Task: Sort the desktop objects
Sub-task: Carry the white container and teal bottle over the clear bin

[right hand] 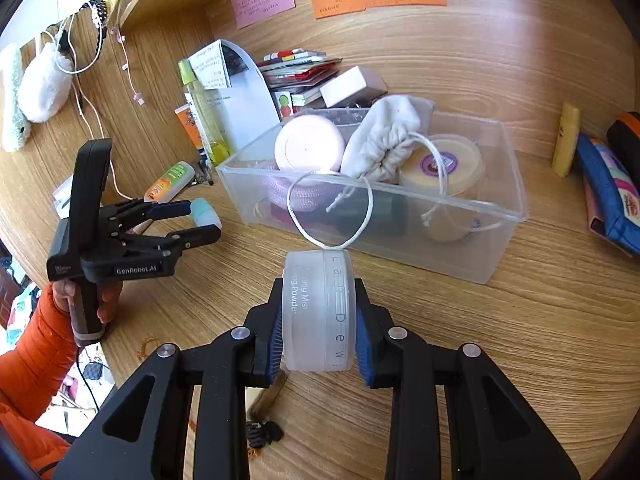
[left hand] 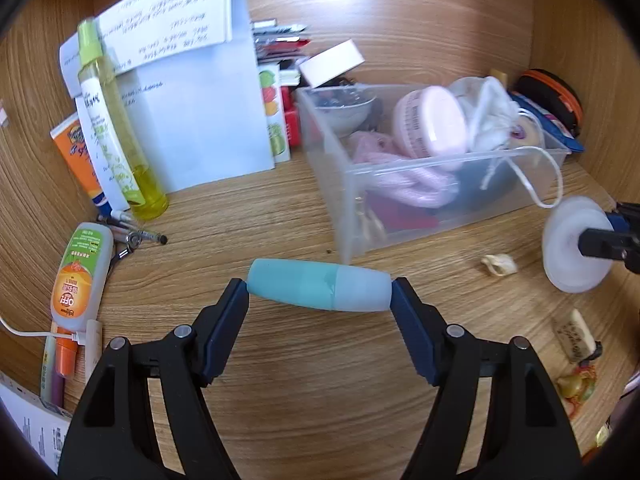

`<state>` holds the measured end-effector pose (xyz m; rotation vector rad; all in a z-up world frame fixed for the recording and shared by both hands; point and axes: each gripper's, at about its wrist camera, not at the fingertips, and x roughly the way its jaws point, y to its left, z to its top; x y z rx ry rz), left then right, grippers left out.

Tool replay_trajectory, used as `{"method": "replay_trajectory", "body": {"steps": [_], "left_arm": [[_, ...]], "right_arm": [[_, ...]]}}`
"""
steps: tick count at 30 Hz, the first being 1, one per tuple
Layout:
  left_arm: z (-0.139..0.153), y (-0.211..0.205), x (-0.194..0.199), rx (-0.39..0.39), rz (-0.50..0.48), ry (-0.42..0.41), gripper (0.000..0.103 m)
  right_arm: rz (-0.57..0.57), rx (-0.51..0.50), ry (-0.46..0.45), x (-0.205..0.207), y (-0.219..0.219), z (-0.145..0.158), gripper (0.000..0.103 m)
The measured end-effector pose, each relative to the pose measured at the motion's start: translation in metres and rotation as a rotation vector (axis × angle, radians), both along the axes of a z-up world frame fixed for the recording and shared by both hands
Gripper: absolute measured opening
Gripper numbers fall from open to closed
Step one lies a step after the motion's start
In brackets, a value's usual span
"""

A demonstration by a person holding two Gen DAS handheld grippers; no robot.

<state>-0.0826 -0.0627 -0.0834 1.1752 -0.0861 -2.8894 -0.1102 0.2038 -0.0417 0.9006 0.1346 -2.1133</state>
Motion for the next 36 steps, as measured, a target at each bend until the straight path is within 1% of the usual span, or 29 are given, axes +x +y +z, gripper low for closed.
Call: {"method": "replay_trajectory", "body": {"steps": [3, 5, 10, 13, 16, 21, 29, 33, 36], "left_arm": [[0.006, 0.009, 0.002, 0.009, -0.030, 0.024, 0.072], [0.009, 0.014, -0.002, 0.010, -0.039, 0.036, 0.072], [0.022, 0.023, 0.004, 0.025, -0.062, 0.078, 0.072], [0.032, 0.028, 0.008, 0.054, -0.091, 0.096, 0.072], [0.038, 0.032, 0.008, 0.082, -0.097, 0.105, 0.072], [0.045, 0.033, 0.006, 0.093, -0.090, 0.127, 0.072], [0.060, 0.025, -0.009, 0.105, -0.056, 0.154, 0.072], [0.072, 0.020, -0.017, 0.101, -0.029, 0.197, 0.072], [0.081, 0.015, -0.024, 0.122, -0.018, 0.227, 0.072]], "right_arm": [[-0.018, 0.000, 0.011, 0.002, 0.007, 0.006, 0.027], [-0.035, 0.000, 0.017, 0.002, 0.013, 0.009, 0.027], [-0.074, 0.010, 0.050, 0.005, 0.029, 0.021, 0.027], [-0.088, -0.009, 0.057, 0.003, 0.040, 0.030, 0.027], [-0.110, -0.020, 0.076, -0.001, 0.045, 0.038, 0.027], [-0.125, -0.045, 0.094, -0.011, 0.047, 0.051, 0.027], [-0.146, -0.063, 0.135, -0.031, 0.042, 0.068, 0.027], [-0.158, -0.075, 0.145, -0.046, 0.038, 0.077, 0.027], [-0.172, -0.082, 0.136, -0.059, 0.034, 0.080, 0.027]]}}
